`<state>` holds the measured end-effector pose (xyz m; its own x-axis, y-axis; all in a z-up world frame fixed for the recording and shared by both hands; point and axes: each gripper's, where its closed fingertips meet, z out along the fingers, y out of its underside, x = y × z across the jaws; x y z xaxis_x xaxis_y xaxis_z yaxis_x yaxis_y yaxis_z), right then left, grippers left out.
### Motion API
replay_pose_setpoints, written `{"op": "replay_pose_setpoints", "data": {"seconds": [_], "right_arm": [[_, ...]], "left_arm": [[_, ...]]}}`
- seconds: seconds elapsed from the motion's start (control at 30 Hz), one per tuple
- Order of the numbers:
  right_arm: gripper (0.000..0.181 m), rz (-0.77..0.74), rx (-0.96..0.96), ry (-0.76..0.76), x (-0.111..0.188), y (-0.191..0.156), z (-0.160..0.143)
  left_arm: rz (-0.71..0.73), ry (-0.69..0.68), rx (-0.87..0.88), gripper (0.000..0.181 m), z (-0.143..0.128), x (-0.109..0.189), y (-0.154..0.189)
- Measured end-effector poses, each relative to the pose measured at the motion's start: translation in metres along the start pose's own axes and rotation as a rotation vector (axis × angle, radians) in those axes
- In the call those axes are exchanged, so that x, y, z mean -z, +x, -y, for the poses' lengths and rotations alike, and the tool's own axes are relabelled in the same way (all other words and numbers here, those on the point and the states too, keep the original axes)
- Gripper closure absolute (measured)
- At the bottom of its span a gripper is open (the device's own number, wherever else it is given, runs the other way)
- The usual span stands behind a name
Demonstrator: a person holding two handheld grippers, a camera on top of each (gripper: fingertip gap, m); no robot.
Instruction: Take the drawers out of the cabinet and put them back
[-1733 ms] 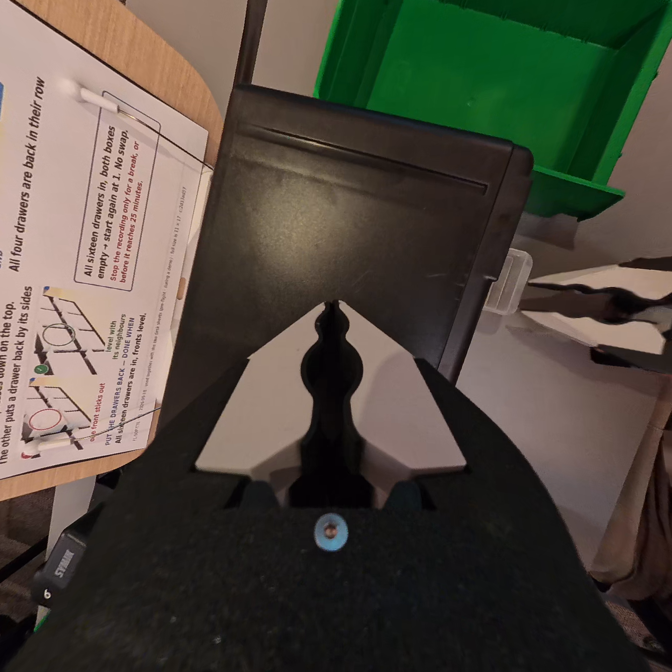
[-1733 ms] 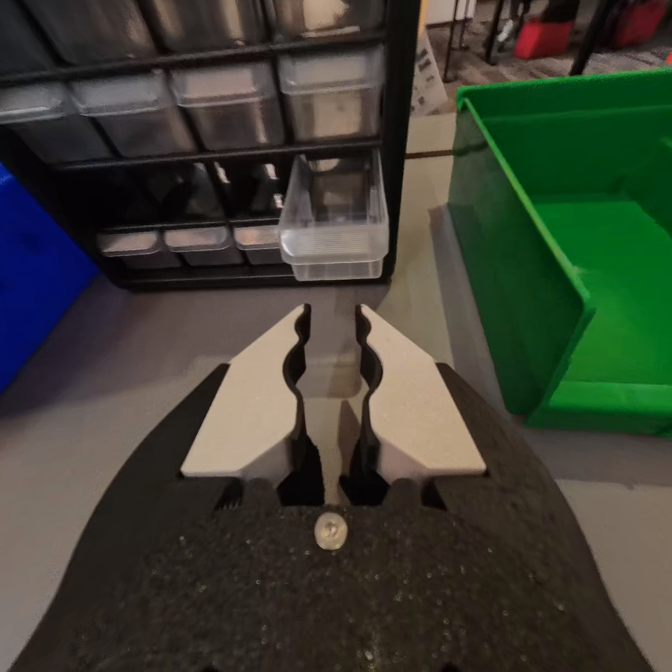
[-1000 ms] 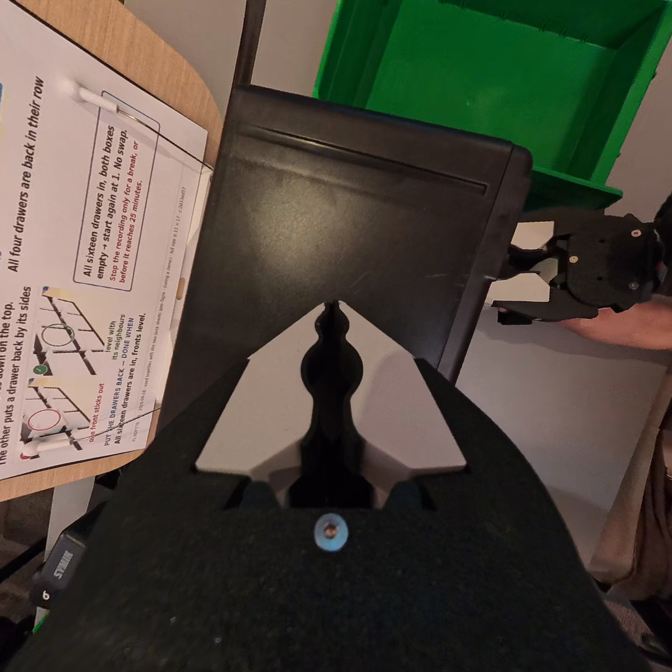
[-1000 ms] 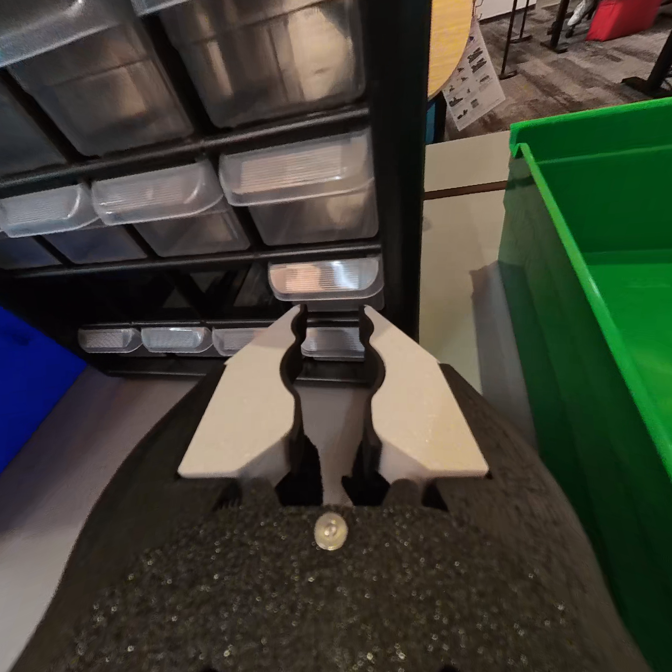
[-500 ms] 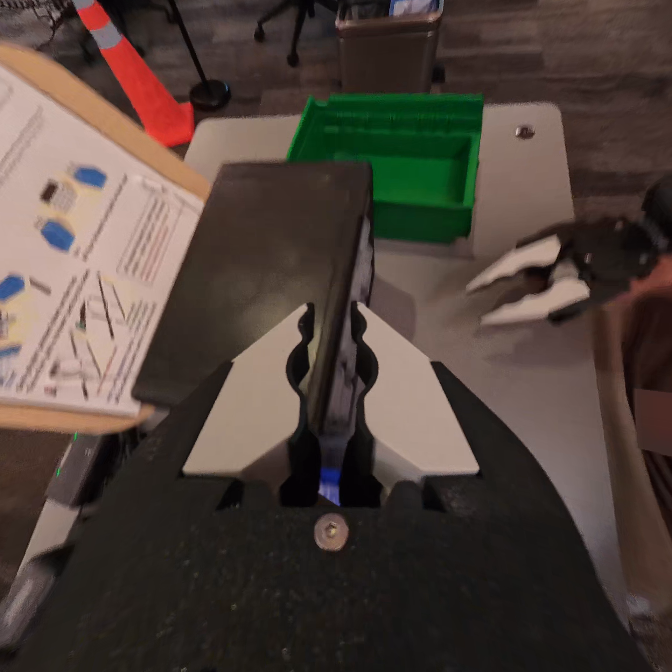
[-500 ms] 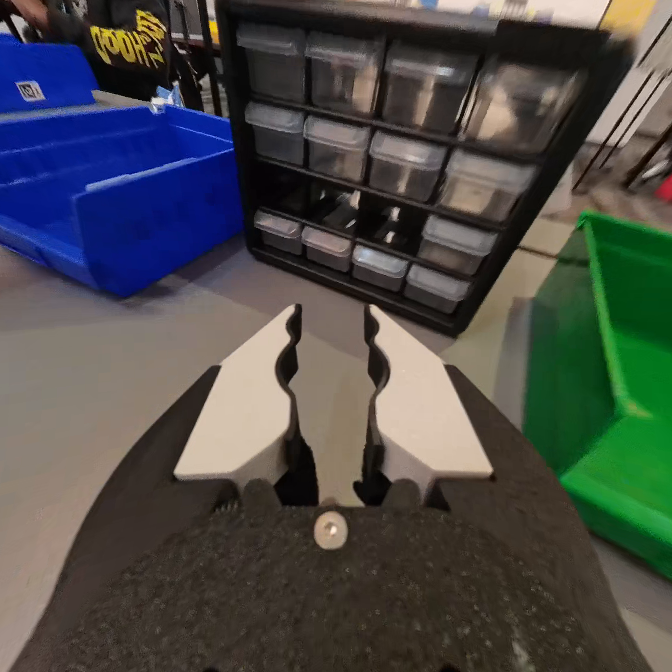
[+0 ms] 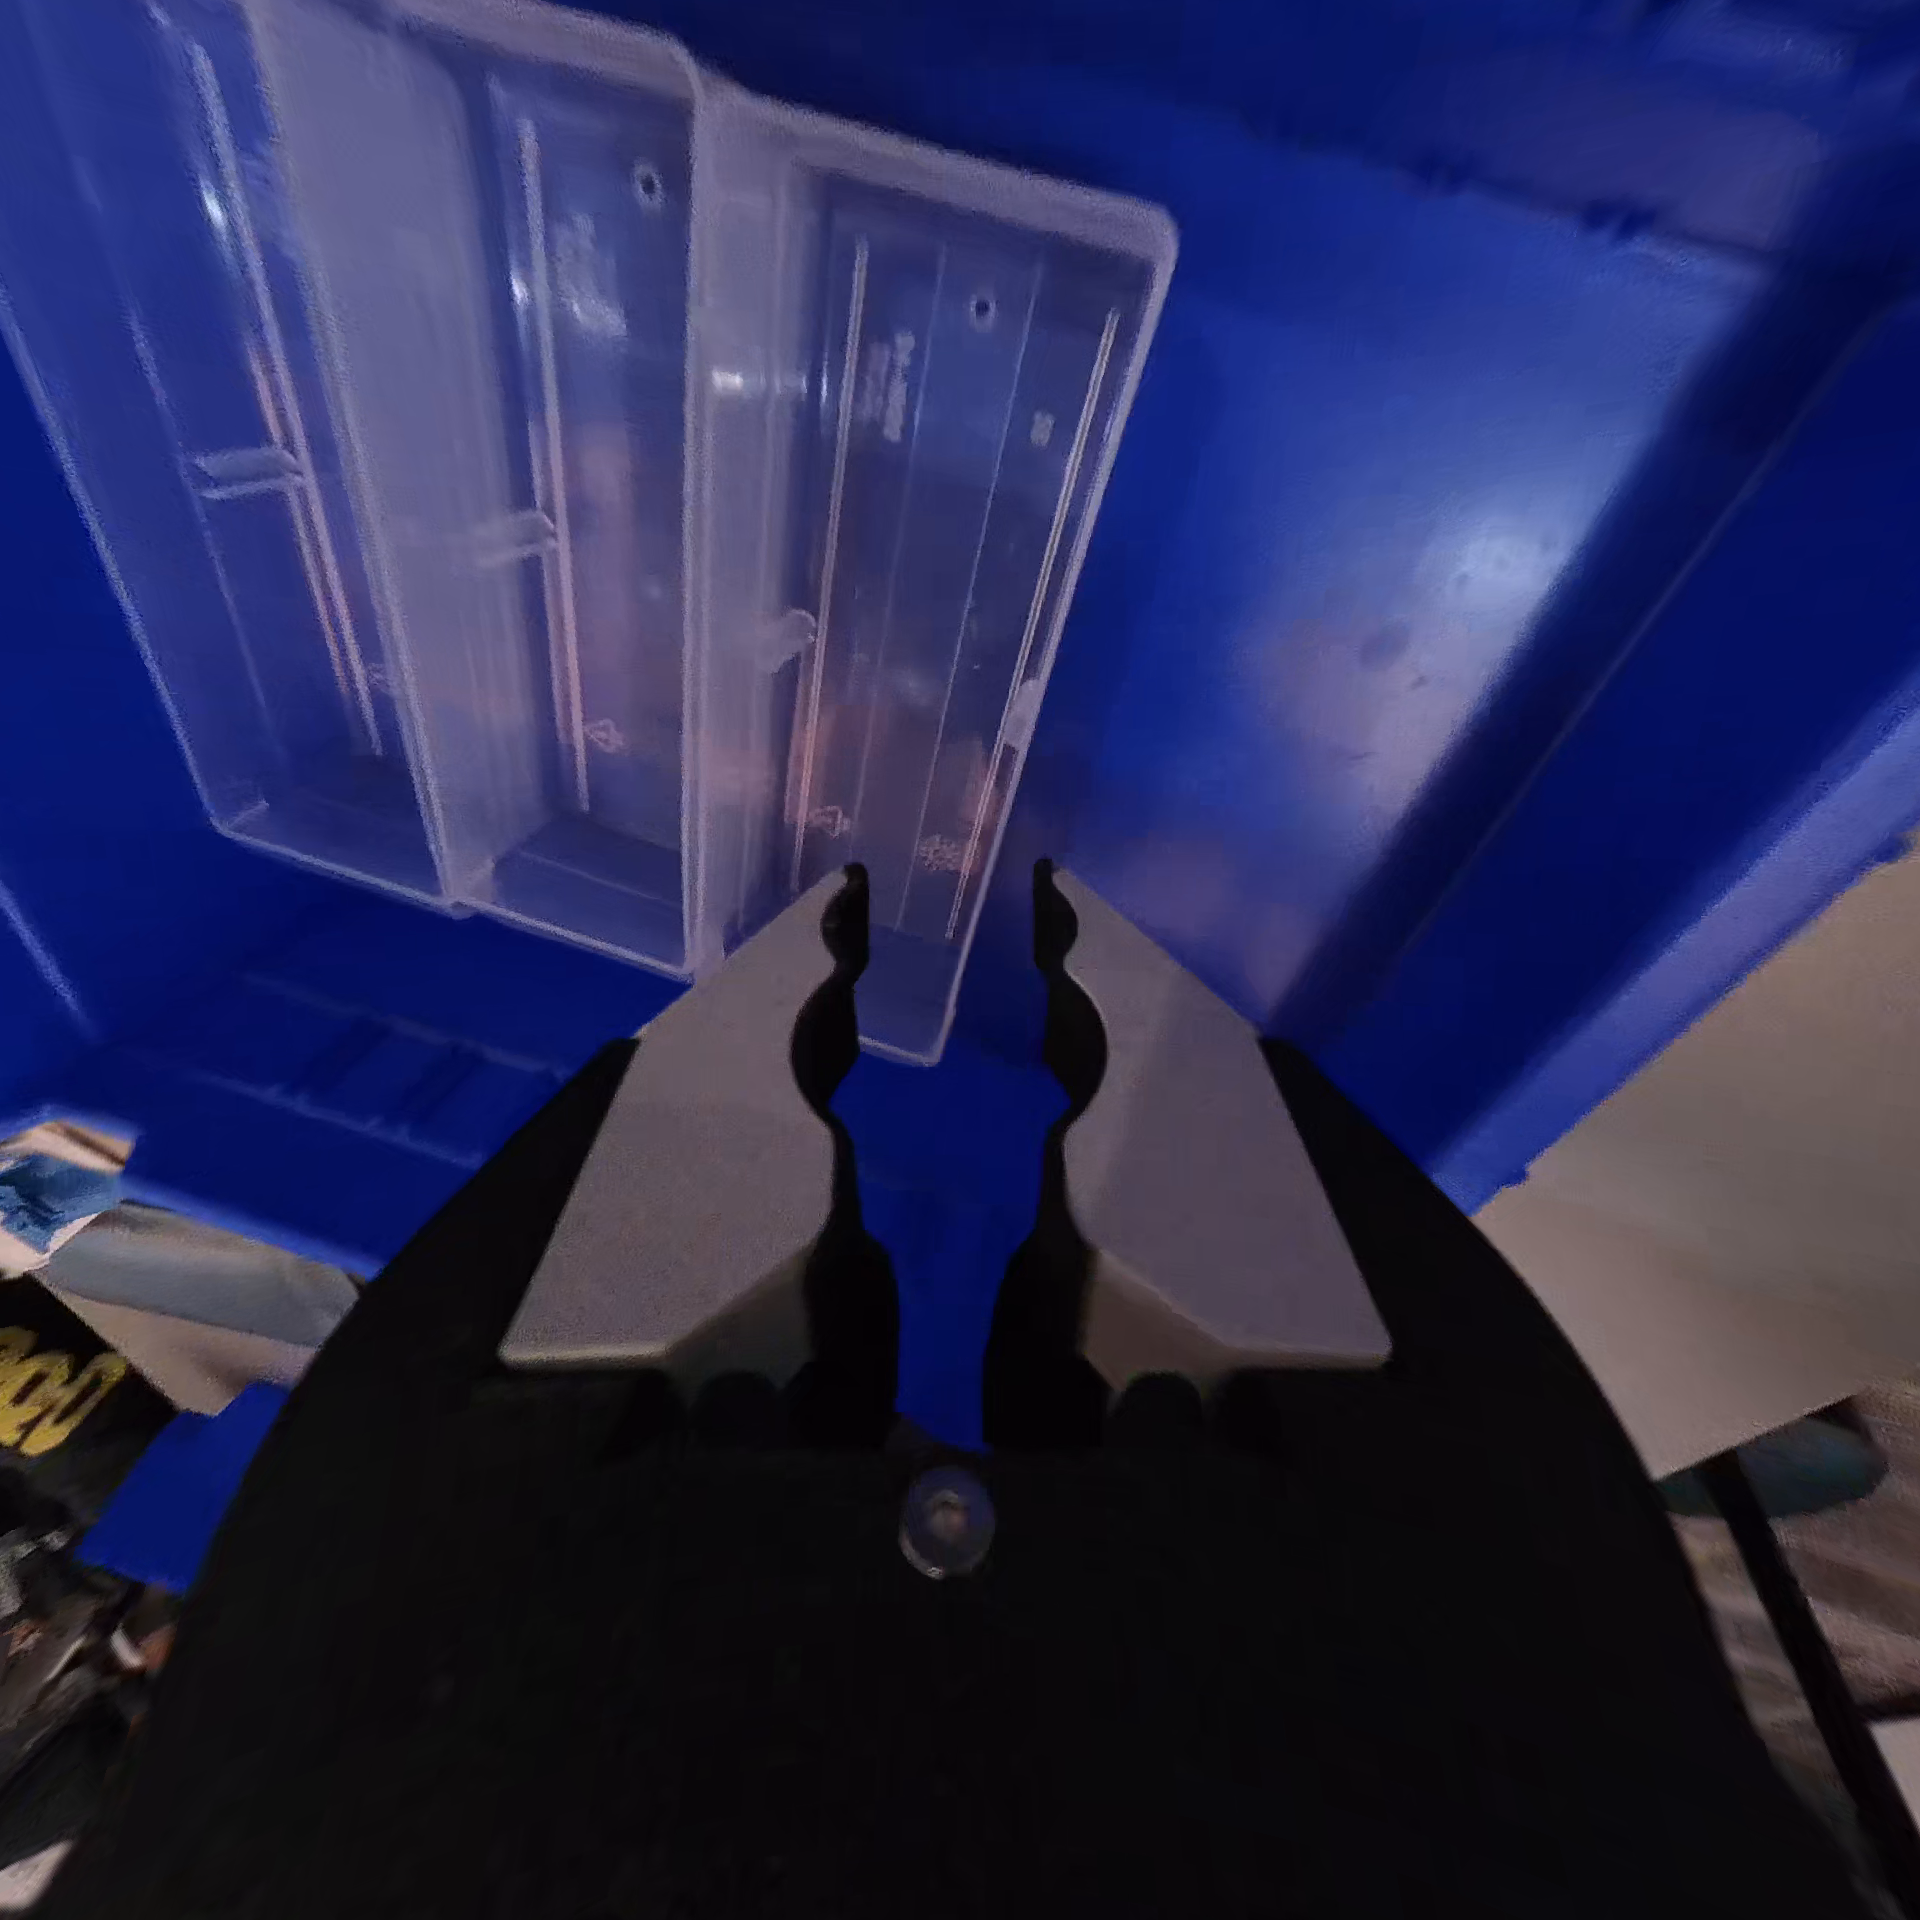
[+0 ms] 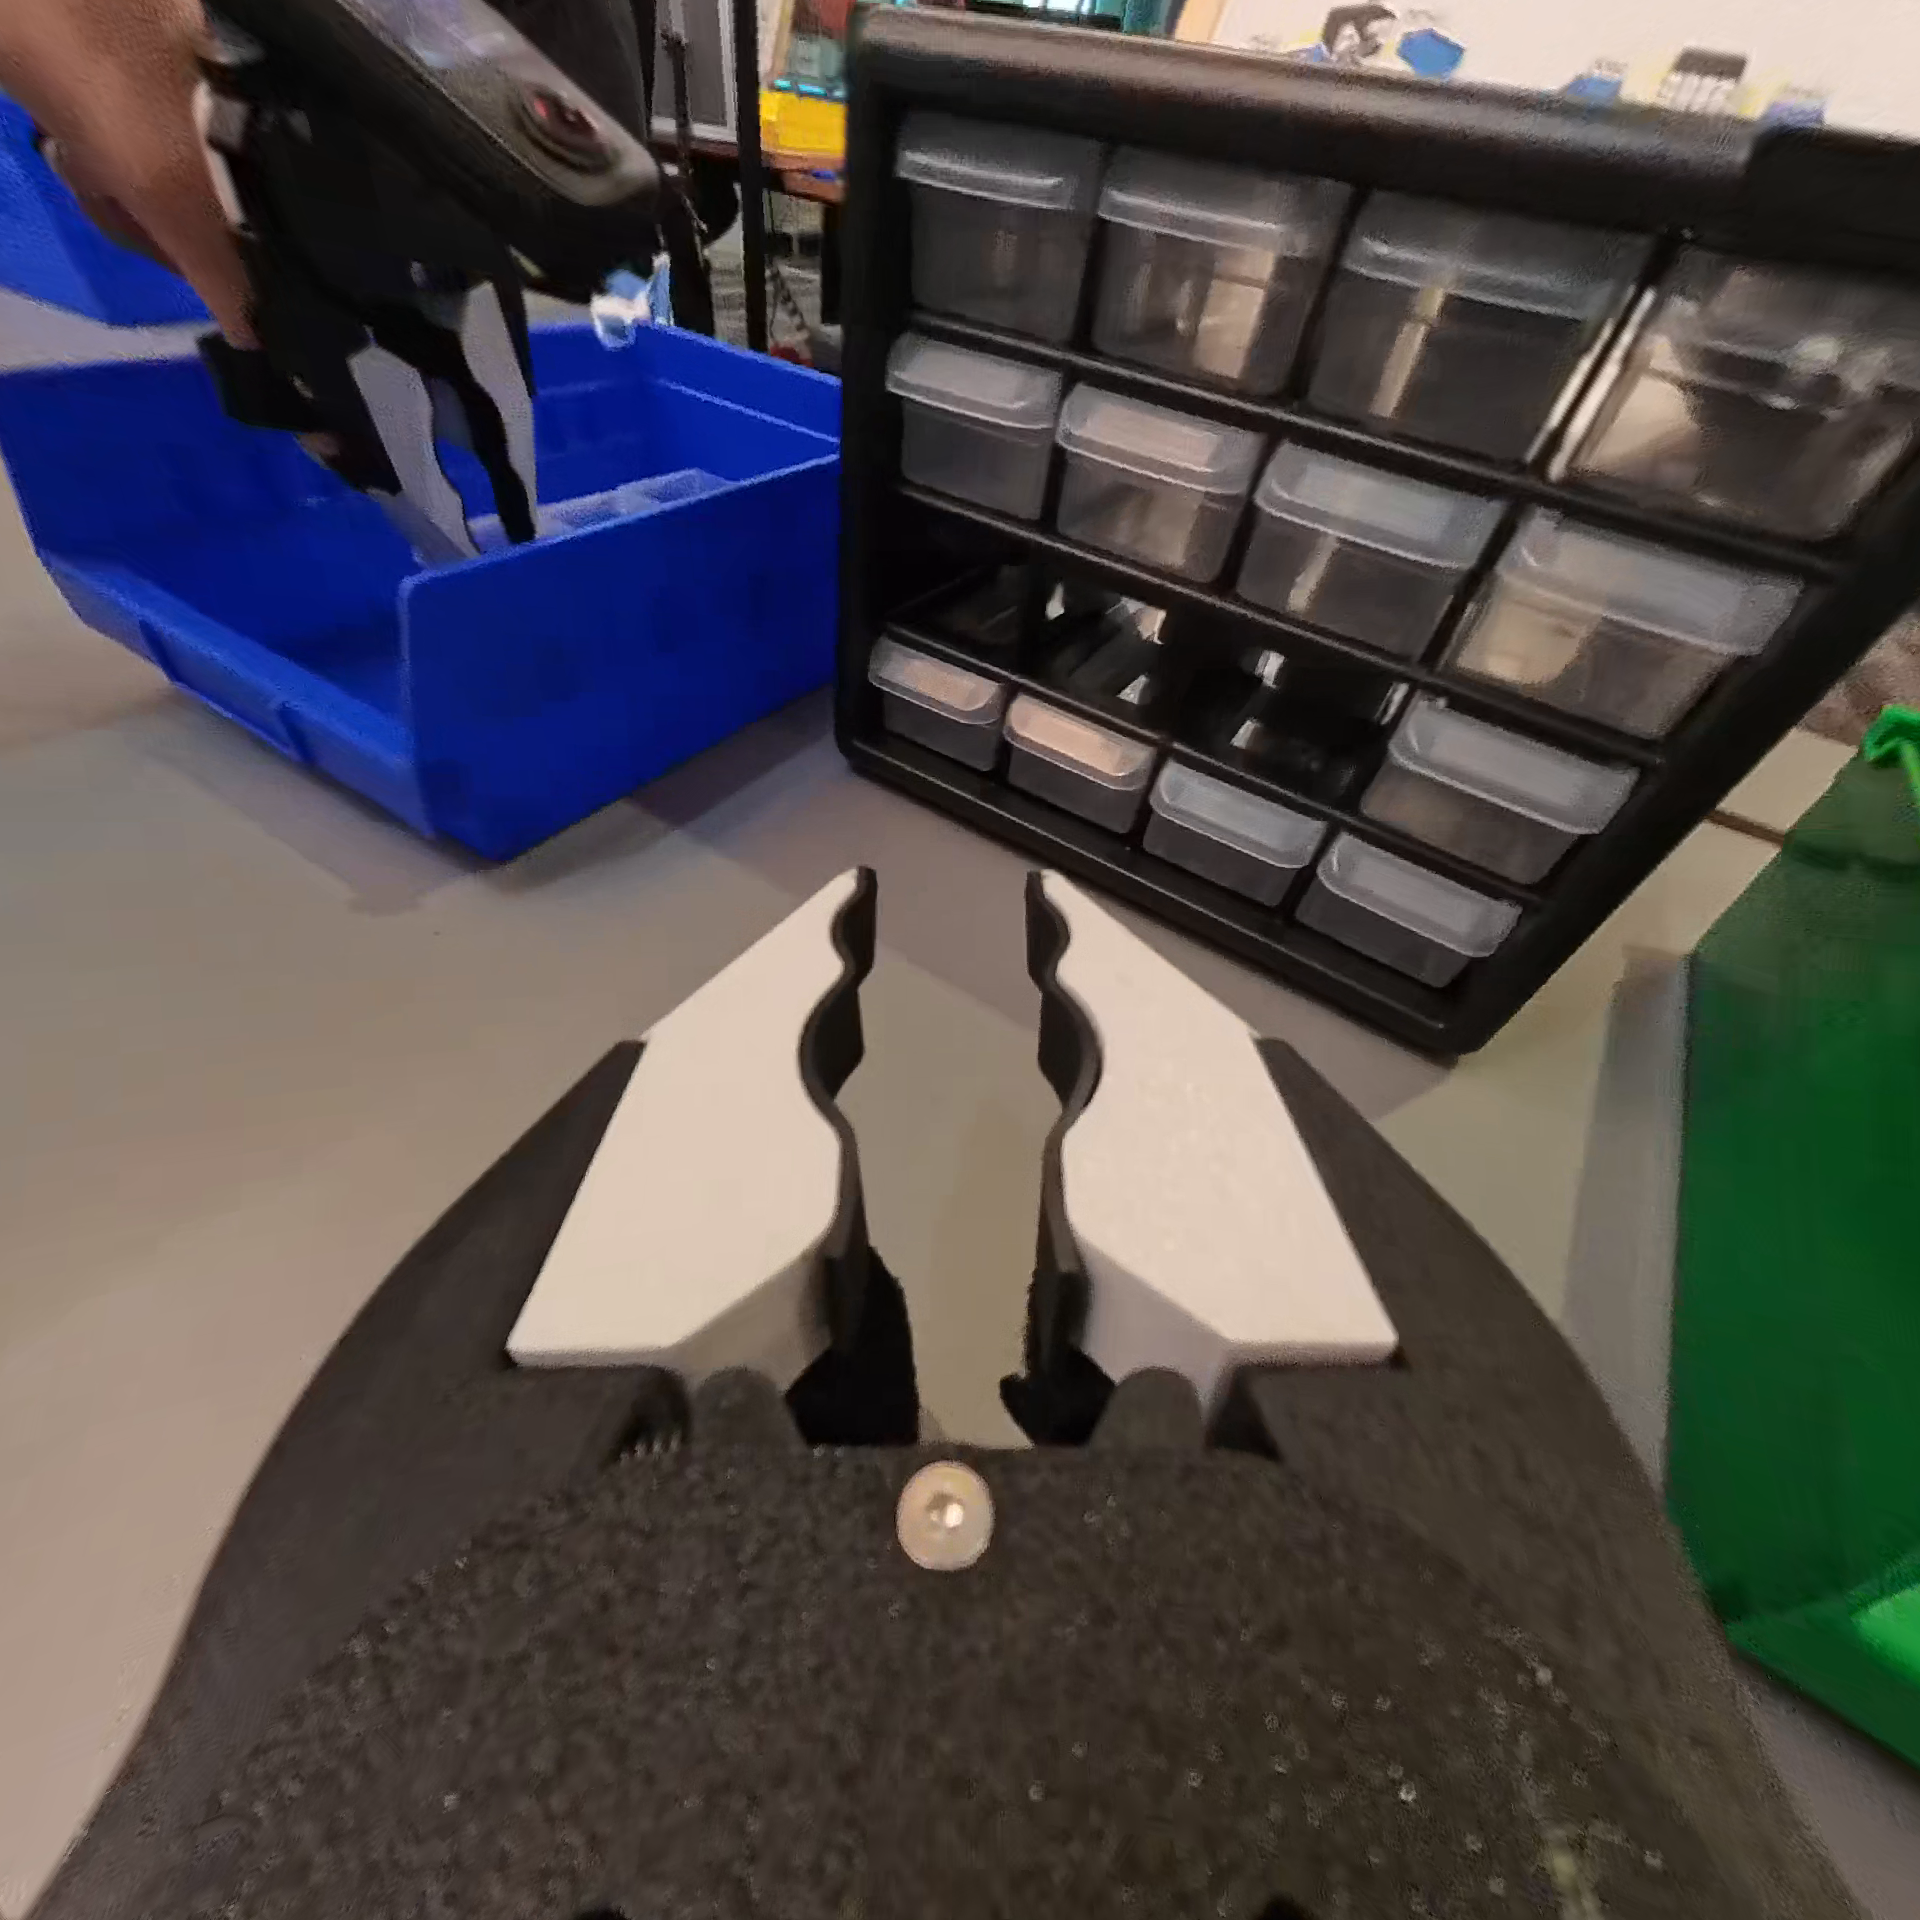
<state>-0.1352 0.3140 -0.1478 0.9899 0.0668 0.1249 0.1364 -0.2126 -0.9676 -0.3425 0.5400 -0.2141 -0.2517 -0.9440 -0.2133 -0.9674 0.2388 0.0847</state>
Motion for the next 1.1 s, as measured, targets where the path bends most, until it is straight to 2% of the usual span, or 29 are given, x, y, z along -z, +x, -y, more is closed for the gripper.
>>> {"op": "replay_pose_setpoints", "data": {"seconds": [0.13,0.17,0.3,0.4,0.5,0.57,0.63,0.73,0.8,0.87,0.93,0.97,1.03,1.1], "right_arm": [[0.16,-0.033,0.053,-0.016,0.003,0.0,-0.002],[0.161,-0.026,0.041,-0.024,0.004,0.0,-0.004],[0.165,-0.009,-0.032,-0.058,0.01,0.007,-0.01],[0.165,0.034,-0.065,-0.091,0.017,0.011,-0.007],[0.165,0.053,-0.082,-0.088,0.023,0.022,0.007],[0.167,0.065,-0.079,-0.075,0.027,0.032,0.026],[0.181,0.086,-0.051,-0.056,0.031,0.045,0.052],[0.181,0.211,0.085,-0.069,0.036,0.06,0.102],[0.181,0.234,0.218,-0.166,0.03,0.084,0.129],[0.181,0.253,0.343,-0.257,0.017,0.11,0.153],[0.181,0.333,0.448,-0.358,-0.01,0.129,0.167],[0.181,0.383,0.506,-0.434,-0.028,0.137,0.166],[0.181,0.454,0.608,-0.601,-0.065,0.152,0.158],[0.181,0.542,0.615,-0.773,-0.088,0.159,0.139]], "left_arm": [[-0.02,-0.051,-0.01,0.158,-0.004,-0.018,0.006],[-0.016,-0.073,-0.001,0.174,-0.006,-0.021,0.006],[-0.029,-0.066,0.005,0.18,-0.002,-0.015,0.018],[-0.027,-0.005,0.037,0.181,-0.003,0.008,0.029],[0.008,0.109,0.057,0.181,-0.005,0.044,0.043],[0.043,0.187,0.075,0.181,-0.006,0.073,0.054],[0.078,0.277,0.073,0.181,-0.002,0.106,0.071],[0.038,0.445,0.001,0.181,0.033,0.148,0.126],[-0.008,0.511,-0.061,0.181,0.066,0.156,0.17],[-0.029,0.537,0.03,0.181,0.107,0.148,0.199],[-0.111,0.498,0.1,0.181,0.141,0.127,0.234],[-0.111,0.444,0.059,0.181,0.149,0.113,0.248],[-0.011,0.342,-0.002,0.181,0.162,0.089,0.254],[0.043,0.277,-0.023,0.181,0.177,0.076,0.259]]}}
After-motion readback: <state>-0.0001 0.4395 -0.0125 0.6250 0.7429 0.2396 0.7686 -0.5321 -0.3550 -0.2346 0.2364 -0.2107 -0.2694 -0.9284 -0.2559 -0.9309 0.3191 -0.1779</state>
